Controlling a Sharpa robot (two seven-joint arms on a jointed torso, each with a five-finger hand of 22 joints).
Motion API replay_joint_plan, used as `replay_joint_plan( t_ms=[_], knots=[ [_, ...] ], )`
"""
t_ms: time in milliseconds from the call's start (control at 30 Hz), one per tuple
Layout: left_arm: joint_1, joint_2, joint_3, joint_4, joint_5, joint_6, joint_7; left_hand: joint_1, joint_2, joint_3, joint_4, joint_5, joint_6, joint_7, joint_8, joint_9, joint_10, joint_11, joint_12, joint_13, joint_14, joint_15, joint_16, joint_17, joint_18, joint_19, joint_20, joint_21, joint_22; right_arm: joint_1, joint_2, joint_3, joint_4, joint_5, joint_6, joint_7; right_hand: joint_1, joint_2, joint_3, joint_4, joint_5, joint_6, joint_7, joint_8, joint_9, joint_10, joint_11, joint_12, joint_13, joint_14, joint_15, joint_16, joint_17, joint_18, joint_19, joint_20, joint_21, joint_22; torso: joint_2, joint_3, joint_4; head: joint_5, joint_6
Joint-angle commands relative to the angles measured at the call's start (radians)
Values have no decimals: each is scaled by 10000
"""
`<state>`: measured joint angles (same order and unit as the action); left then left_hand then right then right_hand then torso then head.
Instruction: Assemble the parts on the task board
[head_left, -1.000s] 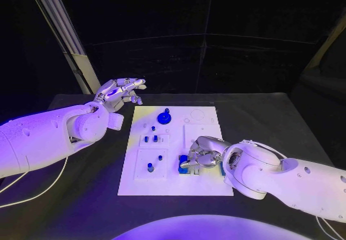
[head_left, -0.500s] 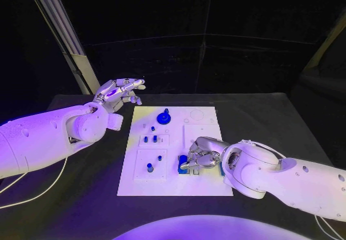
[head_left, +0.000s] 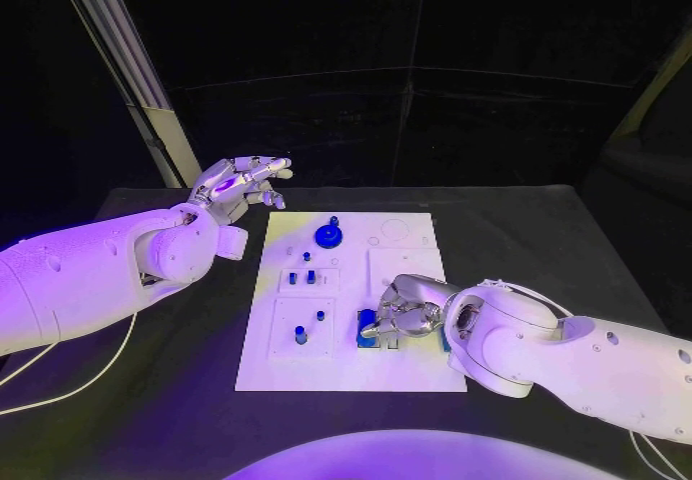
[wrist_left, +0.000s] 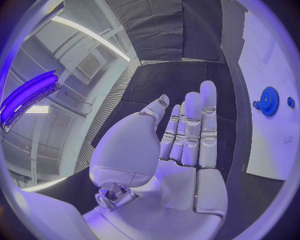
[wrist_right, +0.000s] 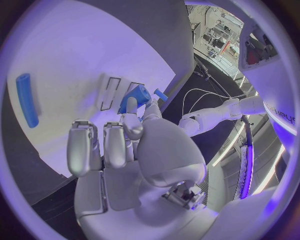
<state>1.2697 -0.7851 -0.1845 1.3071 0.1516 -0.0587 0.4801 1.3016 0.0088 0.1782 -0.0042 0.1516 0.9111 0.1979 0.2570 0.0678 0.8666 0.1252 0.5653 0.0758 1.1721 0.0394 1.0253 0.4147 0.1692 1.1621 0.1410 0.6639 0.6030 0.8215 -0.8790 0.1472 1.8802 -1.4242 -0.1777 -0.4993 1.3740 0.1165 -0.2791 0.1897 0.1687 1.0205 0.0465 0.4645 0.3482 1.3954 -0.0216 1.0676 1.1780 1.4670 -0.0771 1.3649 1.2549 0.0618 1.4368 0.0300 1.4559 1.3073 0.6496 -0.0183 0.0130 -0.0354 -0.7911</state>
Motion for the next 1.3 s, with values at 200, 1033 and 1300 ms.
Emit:
replay_joint_plan(
  t_ms=[200, 1033, 1300],
  knots=[
    [16, -10, 7, 10, -20, 116, 10, 82, -24, -83, -3, -47, -83, -11, 60, -4, -43, 3, 34, -15, -89, 8, 61, -15, 134, -53, -12, 46, 13, -11, -112, -26, 46, 105, 279, -256, 101, -30, 21, -22, 14, 57, 7, 71, 8, 58, -42, 12, 5, 476, -92, 34, 9, -114, 33, -10, 59, 460, 4, 7, -17, 21, 12],
    [15, -85, 6, 50, -20, 109, 30, 88, -27, -86, -6, -47, -82, -13, 64, -3, -43, 2, 38, -16, -90, 8, 63, -16, 134, -56, -12, 48, 14, -12, -918, -32, 472, 1201, -1030, 781, -11, -143, -180, 67, 243, -930, 446, -730, -276, -314, 296, -761, -491, 406, 148, -219, -310, -44, -193, 145, -145, 105, -1, 4, -49, -23, 32],
    [14, -135, 3, 118, -20, 103, 70, 101, -35, -93, -15, -47, -81, -16, 71, -2, -43, 0, 46, -18, -94, 7, 65, -20, 135, -61, -11, 53, 15, -10, -2104, -34, 698, 1469, -1254, 821, 179, -109, -192, -20, 411, -1102, 596, -1224, -466, -599, 427, -1465, -997, 374, 270, -347, -460, -10, -267, 291, -223, -15, -9, -10, -50, -202, 92]
  ],
)
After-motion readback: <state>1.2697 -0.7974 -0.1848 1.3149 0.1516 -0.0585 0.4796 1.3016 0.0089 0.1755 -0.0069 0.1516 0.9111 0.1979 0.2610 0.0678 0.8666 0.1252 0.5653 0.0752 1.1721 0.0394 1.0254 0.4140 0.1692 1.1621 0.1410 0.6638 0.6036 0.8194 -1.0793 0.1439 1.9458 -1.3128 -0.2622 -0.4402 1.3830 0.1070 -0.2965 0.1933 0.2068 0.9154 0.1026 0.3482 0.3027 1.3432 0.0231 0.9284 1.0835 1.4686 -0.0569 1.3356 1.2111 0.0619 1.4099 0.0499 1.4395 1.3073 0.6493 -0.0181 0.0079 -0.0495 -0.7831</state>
